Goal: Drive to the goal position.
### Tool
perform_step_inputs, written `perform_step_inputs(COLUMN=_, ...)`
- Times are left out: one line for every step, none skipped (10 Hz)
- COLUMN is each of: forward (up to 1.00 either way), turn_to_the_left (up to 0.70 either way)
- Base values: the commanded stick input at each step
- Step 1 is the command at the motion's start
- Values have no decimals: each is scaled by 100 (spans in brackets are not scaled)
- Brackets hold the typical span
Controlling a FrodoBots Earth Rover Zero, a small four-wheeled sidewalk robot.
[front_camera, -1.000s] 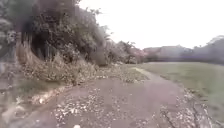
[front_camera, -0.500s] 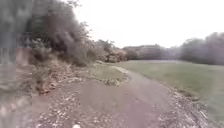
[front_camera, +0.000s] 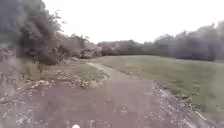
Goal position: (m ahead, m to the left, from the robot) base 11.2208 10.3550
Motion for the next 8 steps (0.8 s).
perform_step_inputs(forward=0, turn_to_the_left=-86)
perform_step_inputs(forward=0, turn_to_the_left=0)
perform_step_inputs(forward=0, turn_to_the_left=0)
perform_step_inputs(forward=100, turn_to_the_left=0)
perform_step_inputs(forward=100, turn_to_the_left=0)
perform_step_inputs(forward=100, turn_to_the_left=0)
perform_step_inputs(forward=100, turn_to_the_left=0)
perform_step_inputs(forward=100, turn_to_the_left=0)
